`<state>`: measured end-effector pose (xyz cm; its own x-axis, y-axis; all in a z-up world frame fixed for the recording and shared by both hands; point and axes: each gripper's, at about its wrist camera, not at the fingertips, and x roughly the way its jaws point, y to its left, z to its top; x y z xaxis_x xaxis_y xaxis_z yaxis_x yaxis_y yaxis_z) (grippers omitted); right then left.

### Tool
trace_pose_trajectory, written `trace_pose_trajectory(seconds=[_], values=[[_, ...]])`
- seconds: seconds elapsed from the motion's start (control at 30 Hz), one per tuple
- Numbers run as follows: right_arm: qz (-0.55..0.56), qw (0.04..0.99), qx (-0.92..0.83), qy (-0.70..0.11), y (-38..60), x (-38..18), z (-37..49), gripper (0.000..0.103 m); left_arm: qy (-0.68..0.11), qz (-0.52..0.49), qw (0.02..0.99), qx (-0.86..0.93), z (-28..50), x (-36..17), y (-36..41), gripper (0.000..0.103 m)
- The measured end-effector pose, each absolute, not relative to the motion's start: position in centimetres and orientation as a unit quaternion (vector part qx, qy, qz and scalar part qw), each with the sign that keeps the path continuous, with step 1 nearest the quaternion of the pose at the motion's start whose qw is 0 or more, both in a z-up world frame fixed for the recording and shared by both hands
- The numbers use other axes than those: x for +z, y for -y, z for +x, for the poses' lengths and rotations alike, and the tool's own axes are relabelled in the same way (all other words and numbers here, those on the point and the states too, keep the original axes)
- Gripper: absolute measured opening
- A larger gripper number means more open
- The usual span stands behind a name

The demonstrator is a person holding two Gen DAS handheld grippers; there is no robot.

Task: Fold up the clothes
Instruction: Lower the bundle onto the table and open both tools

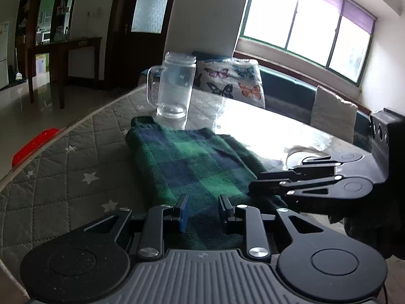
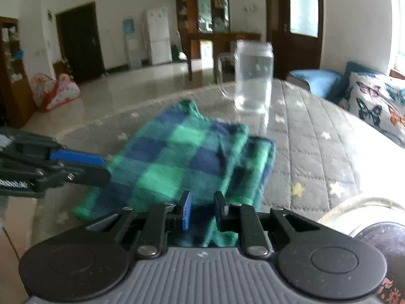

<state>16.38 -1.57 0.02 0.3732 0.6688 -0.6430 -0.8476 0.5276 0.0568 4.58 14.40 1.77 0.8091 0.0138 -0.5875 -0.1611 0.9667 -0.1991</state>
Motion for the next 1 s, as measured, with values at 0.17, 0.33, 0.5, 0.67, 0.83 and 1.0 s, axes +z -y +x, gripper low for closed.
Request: trace_pose_trajectory(seconds=[0.17,0.33,0.5,0.67,0.83,1.0], values=[[-0.125,0.814,0.462,-0.328,2.3,0.1,16.8,0.022,-0.323,-0.13,0.936,0.051,5.1,1.0,-14.5,0.028],[-0.119,0.821,0.453,-0.327,3.6,0.7,16.0,0.037,-0.32,-0.128,0.937,0.058,4.4,1.7,-13.7,0.049],[-0.114,0.827,0.44,-0.331,4.8,1.0,14.9,0.055,-0.316,-0.124,0.938,0.066,3.6,2.3,-12.7,0.065],[-0.107,0.832,0.43,-0.335,5.7,0.8,13.8,0.063,-0.313,-0.119,0.939,0.073,2.8,2.8,-11.8,0.078],[-0.106,0.836,0.421,-0.334,6.4,0.7,12.5,0.074,-0.303,-0.109,0.943,0.081,1.8,3.2,-11.0,0.094],[-0.102,0.839,0.419,-0.331,7.2,0.8,11.1,0.083,-0.293,-0.1,0.947,0.087,0.5,3.7,-10.0,0.103]])
